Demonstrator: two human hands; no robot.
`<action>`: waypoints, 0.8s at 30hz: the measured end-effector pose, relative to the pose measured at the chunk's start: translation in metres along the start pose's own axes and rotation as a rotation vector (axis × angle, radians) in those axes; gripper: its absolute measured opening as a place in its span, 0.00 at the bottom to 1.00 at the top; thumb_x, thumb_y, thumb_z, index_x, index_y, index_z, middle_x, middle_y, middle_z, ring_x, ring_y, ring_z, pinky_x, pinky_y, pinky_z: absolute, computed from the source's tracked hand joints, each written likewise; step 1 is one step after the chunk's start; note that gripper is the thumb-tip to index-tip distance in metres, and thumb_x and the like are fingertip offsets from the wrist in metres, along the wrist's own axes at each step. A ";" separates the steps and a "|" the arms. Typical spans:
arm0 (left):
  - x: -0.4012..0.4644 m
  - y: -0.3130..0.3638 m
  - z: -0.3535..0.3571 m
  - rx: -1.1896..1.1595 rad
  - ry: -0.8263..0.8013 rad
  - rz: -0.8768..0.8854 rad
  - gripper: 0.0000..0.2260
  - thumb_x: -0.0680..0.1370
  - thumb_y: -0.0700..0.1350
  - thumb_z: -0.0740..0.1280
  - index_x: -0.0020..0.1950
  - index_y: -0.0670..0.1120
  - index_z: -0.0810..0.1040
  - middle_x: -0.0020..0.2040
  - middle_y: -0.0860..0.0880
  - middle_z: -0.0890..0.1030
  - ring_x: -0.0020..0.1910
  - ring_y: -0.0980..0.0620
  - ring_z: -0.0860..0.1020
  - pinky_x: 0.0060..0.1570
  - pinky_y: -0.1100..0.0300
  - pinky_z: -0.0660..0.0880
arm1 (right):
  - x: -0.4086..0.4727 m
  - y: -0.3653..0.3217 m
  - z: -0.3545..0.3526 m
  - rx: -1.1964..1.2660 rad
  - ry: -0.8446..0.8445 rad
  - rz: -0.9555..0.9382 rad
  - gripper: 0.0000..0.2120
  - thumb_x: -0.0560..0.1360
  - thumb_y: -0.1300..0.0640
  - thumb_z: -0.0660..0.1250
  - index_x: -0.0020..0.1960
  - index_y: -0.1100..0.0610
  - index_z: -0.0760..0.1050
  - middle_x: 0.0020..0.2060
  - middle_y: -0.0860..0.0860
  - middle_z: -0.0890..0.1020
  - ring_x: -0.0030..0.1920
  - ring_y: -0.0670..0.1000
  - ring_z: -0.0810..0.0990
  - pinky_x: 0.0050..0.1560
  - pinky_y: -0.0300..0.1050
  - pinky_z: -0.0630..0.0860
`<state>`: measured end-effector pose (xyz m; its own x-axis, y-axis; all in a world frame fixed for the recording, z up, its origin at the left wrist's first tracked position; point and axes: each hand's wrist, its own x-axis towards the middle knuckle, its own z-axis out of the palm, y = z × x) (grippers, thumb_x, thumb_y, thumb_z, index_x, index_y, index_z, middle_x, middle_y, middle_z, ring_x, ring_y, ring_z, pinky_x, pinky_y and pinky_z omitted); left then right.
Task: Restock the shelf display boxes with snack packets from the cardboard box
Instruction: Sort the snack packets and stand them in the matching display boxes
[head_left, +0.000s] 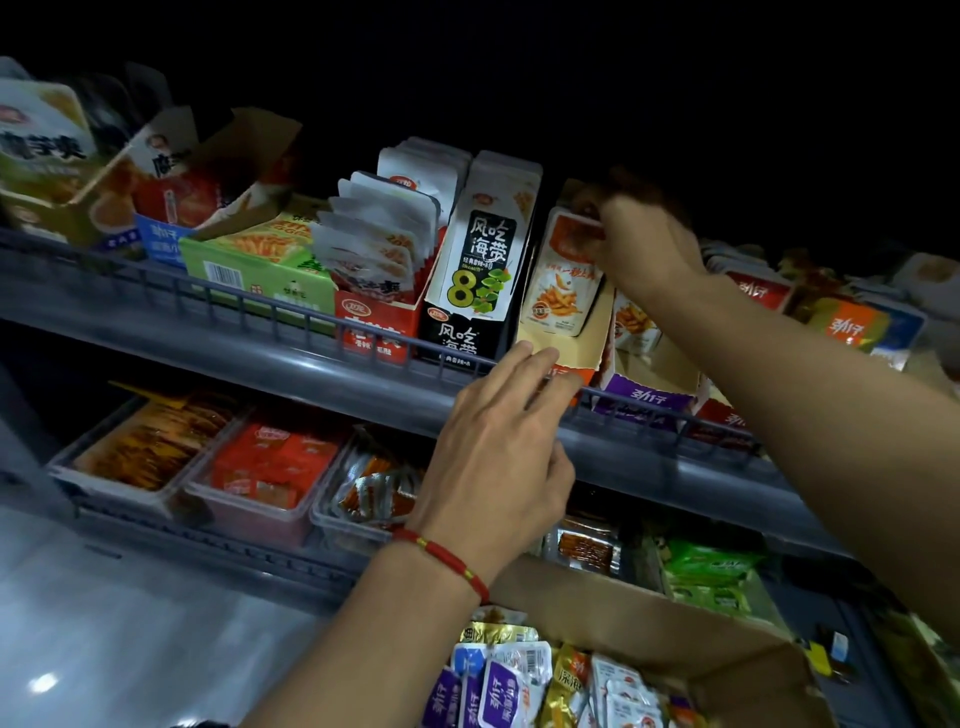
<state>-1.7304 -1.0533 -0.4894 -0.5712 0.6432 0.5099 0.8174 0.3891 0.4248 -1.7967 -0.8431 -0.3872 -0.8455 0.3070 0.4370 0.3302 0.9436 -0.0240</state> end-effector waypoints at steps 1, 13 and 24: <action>0.000 0.000 0.000 -0.003 0.000 0.001 0.25 0.78 0.43 0.67 0.75 0.51 0.68 0.79 0.50 0.64 0.80 0.52 0.56 0.77 0.52 0.54 | 0.000 0.000 0.000 -0.012 0.004 -0.005 0.13 0.82 0.49 0.66 0.60 0.57 0.76 0.49 0.58 0.81 0.49 0.61 0.81 0.49 0.57 0.79; -0.001 -0.002 0.000 -0.032 0.045 0.035 0.25 0.77 0.40 0.67 0.73 0.50 0.71 0.77 0.50 0.66 0.78 0.50 0.60 0.75 0.45 0.64 | -0.023 0.008 -0.007 -0.034 0.328 -0.170 0.18 0.83 0.46 0.61 0.66 0.56 0.75 0.55 0.57 0.81 0.54 0.58 0.80 0.52 0.53 0.78; -0.050 0.011 0.013 -0.164 -0.019 -0.039 0.09 0.71 0.34 0.67 0.45 0.47 0.76 0.44 0.53 0.74 0.43 0.54 0.74 0.42 0.63 0.71 | -0.235 0.028 -0.005 0.468 0.248 -0.232 0.07 0.77 0.57 0.64 0.48 0.57 0.80 0.41 0.48 0.79 0.38 0.42 0.73 0.42 0.34 0.69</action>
<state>-1.6915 -1.0728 -0.5198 -0.5993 0.6430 0.4769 0.7706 0.3018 0.5614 -1.5869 -0.8893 -0.4862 -0.7313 0.1005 0.6746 -0.1207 0.9544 -0.2731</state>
